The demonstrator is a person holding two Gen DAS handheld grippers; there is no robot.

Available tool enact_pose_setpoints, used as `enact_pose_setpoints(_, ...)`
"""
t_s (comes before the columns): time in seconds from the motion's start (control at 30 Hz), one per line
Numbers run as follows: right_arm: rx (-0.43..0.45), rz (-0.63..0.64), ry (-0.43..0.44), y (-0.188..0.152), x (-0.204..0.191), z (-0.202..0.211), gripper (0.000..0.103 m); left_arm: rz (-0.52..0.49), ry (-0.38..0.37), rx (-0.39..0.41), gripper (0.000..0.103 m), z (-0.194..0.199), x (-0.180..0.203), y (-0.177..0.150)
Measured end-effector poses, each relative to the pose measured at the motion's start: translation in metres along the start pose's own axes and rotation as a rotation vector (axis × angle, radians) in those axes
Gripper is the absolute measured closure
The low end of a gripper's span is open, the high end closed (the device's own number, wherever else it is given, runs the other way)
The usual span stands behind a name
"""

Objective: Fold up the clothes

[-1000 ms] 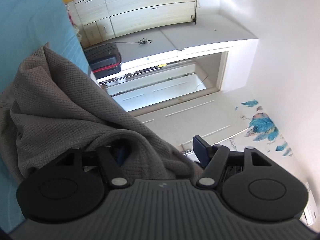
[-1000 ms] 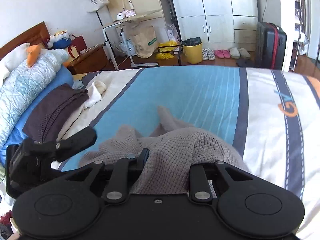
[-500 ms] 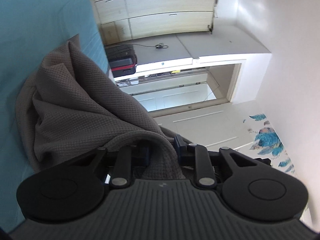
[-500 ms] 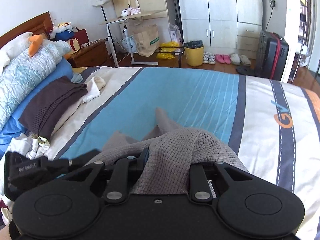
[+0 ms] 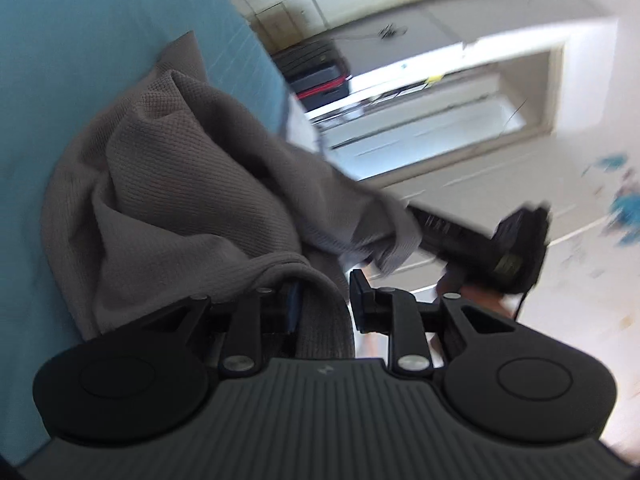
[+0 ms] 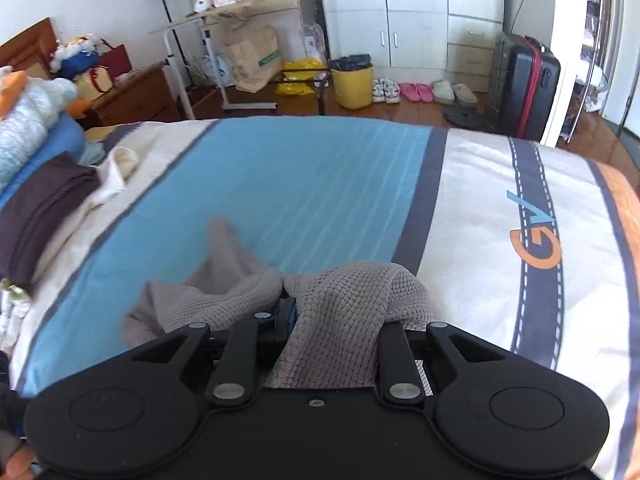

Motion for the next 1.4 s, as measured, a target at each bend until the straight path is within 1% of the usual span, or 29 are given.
enact_pose_setpoints(0.03, 0.003, -0.004, 0.004, 0.002, 0.005, -0.01, 0.079, -0.026, 0.046, -0.017, 0.079, -0.008, -0.006, -0.001)
enact_pose_setpoints(0.07, 0.008, -0.005, 0.01, 0.003, 0.009, -0.017, 0.079, -0.039, 0.098, -0.029, 0.082, -0.013, -0.015, -0.003)
enact_pose_setpoints(0.1, 0.018, -0.003, 0.024, 0.002, 0.012, -0.018, 0.079, -0.051, 0.149, -0.041, 0.091, -0.018, -0.025, -0.006)
enact_pose_setpoints(0.13, 0.029, 0.0, 0.037, 0.002, 0.014, -0.02, 0.079, -0.08, 0.207, -0.047, 0.095, -0.022, -0.032, -0.007)
enact_pose_setpoints(0.2, 0.055, 0.002, 0.069, 0.0, 0.02, -0.015, 0.08, -0.199, 0.343, -0.04, 0.098, -0.028, -0.038, -0.006)
enact_pose_setpoints(0.23, 0.068, -0.003, 0.086, -0.001, 0.023, -0.011, 0.08, -0.247, 0.388, -0.032, 0.098, -0.03, -0.038, -0.005)
enact_pose_setpoints(0.3, 0.084, -0.027, 0.109, -0.002, 0.031, -0.004, 0.081, -0.291, 0.405, 0.0, 0.098, -0.029, -0.028, 0.0)
enact_pose_setpoints(0.37, 0.096, -0.029, 0.108, -0.003, 0.039, 0.0, 0.081, -0.342, 0.428, 0.041, 0.099, -0.026, -0.017, 0.005)
enact_pose_setpoints(0.5, 0.134, -0.037, 0.07, -0.002, 0.053, 0.021, 0.082, -0.529, 0.516, 0.16, 0.099, -0.01, 0.016, 0.012)
enact_pose_setpoints(0.6, 0.181, -0.043, 0.041, -0.001, 0.065, 0.044, 0.082, -0.621, 0.535, 0.196, 0.099, -0.004, 0.04, 0.011)
enact_pose_setpoints(0.73, 0.216, -0.074, -0.003, -0.006, 0.087, 0.077, 0.082, -0.692, 0.546, 0.214, 0.099, -0.016, 0.079, 0.024)
enact_pose_setpoints(0.87, 0.228, -0.115, -0.051, -0.013, 0.112, 0.115, 0.082, -0.763, 0.557, 0.232, 0.099, -0.028, 0.118, 0.036)
enact_pose_setpoints(0.97, 0.224, -0.175, -0.056, -0.015, 0.133, 0.14, 0.082, -0.815, 0.564, 0.241, 0.099, -0.038, 0.148, 0.046)
enact_pose_setpoints(1.03, 0.222, -0.22, -0.041, -0.014, 0.149, 0.147, 0.082, -0.846, 0.566, 0.22, 0.099, -0.053, 0.167, 0.055)
enact_pose_setpoints(1.07, 0.22, -0.237, -0.048, -0.009, 0.161, 0.142, 0.082, -0.861, 0.573, 0.211, 0.099, -0.062, 0.175, 0.061)
enact_pose_setpoints(1.13, 0.216, -0.269, -0.062, 0.002, 0.185, 0.132, 0.081, -0.88, 0.613, 0.202, 0.098, -0.089, 0.181, 0.079)
enact_pose_setpoints(1.17, 0.21, -0.292, -0.067, 0.008, 0.199, 0.123, 0.077, -0.881, 0.637, 0.214, 0.098, -0.103, 0.18, 0.092)
enact_pose_setpoints(1.2, 0.19, -0.333, -0.064, 0.016, 0.217, 0.103, 0.072, -0.877, 0.658, 0.225, 0.098, -0.117, 0.178, 0.104)
enact_pose_setpoints(1.23, 0.161, -0.37, -0.057, 0.023, 0.236, 0.081, 0.064, -0.857, 0.67, 0.231, 0.098, -0.13, 0.172, 0.114)
enact_pose_setpoints(1.3, 0.067, -0.397, -0.057, 0.026, 0.267, 0.033, 0.063, -0.78, 0.677, 0.229, 0.098, -0.151, 0.154, 0.129)
enact_pose_setpoints(1.33, 0.037, -0.408, -0.061, 0.024, 0.279, 0.015, 0.063, -0.747, 0.678, 0.223, 0.098, -0.158, 0.145, 0.134)
enact_pose_setpoints(1.4, 0.046, -0.449, -0.053, 0.014, 0.298, -0.004, 0.063, -0.704, 0.671, 0.194, 0.098, -0.163, 0.129, 0.135)
Point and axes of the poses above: each gripper's, at about its wrist camera, not at the fingertips, and z roughly against the way its jaws point, x to its right, y to its top, the point moved 9 cm from there along -z, roughly the way its jaws point, and after that the axes turned 1 degree about z, right-handed, at the moved point
